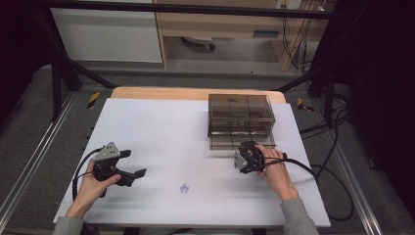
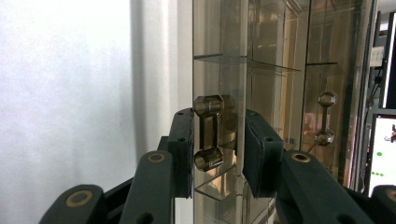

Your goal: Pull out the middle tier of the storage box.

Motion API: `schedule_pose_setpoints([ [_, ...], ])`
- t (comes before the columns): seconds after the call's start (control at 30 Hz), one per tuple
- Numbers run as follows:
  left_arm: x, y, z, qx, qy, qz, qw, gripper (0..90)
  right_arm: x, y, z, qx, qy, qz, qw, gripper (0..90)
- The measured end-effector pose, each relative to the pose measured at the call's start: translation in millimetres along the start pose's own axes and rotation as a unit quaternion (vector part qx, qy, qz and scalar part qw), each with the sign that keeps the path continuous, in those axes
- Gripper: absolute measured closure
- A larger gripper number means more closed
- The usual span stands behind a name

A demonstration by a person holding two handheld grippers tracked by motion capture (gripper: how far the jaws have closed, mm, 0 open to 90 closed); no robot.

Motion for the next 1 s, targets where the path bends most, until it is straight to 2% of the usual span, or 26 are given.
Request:
schedule_pose_setpoints([
  [0.33, 0.2, 0.4, 0.1, -0.001, 0.0, 0.0, 1.0, 1.7, 0.1, 1.5, -2.2, -0.001, 0.011, 0.002, 0.9999, 67.7],
  [0.63, 0.2, 0.2, 0.0, 0.0, 0.001, 0.0, 1.0, 1.7, 0.2, -0.2, 0.0, 0.004, 0.007, -0.001, 1.0, 66.5],
  [1.0, 0.1, 0.4, 0.1, -0.001, 0.001, -0.001, 1.0, 1.7, -0.2, 0.9, -0.2, 0.0, 0.007, 0.008, 0.9999, 61.9],
])
Point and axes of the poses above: each handheld gripper's, and its own axes: z roughly forward along the jaws, x roughly out of its top, y roughly to its right, the point moved 3 cm from there along z, roughly forward along the jaws, and after that the axes turned 13 degrees about y, right-handed, at the moved point
